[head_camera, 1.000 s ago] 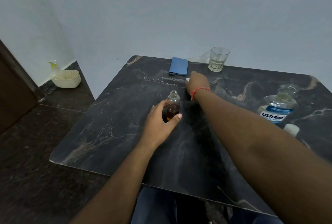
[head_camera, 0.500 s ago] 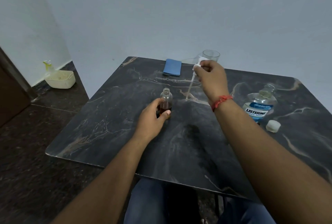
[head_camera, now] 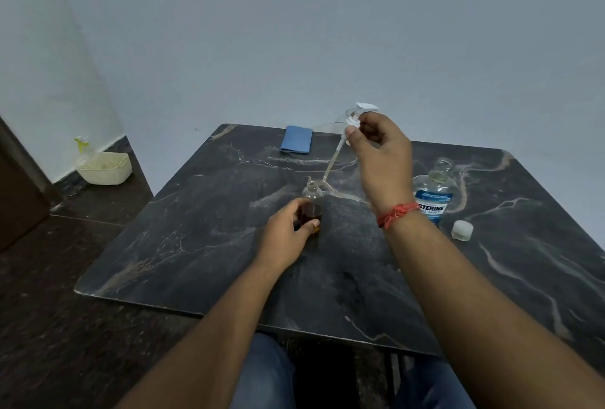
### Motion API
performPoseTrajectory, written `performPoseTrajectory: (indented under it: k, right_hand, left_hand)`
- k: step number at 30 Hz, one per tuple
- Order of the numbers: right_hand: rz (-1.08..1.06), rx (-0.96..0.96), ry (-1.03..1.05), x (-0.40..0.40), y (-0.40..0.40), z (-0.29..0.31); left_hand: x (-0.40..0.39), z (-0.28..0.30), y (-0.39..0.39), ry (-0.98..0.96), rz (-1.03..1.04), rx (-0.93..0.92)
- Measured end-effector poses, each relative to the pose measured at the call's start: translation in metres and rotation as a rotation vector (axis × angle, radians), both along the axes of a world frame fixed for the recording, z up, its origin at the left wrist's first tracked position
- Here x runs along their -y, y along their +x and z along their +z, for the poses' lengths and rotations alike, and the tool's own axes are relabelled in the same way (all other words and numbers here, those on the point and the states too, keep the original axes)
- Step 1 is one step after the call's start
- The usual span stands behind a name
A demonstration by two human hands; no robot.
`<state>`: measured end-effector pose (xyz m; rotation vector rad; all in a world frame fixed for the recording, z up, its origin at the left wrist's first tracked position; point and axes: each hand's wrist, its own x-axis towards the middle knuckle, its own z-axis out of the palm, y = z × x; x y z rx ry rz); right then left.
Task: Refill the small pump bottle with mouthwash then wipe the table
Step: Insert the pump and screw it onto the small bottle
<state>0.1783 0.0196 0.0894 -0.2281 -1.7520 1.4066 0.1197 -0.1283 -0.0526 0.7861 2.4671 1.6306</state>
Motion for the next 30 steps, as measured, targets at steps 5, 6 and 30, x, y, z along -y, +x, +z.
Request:
performPoseTrajectory:
  k: [5, 6, 30]
  right_hand:
    - [0.014, 0.025, 0.073, 0.006, -0.001, 0.004]
    - [0.019, 0.036, 0.080, 0.008, -0.002, 0.004]
    - [0.110, 0.333, 0.161, 0.026, -0.007, -0.070]
  left_hand:
    - [0.001, 0.001, 0.000, -0.006, -0.008, 0.010]
    - [0.001, 0.001, 0.001, -0.001, -0.011, 0.014]
    - [0.000, -0.002, -0.002, 0.069, -0.042, -0.005]
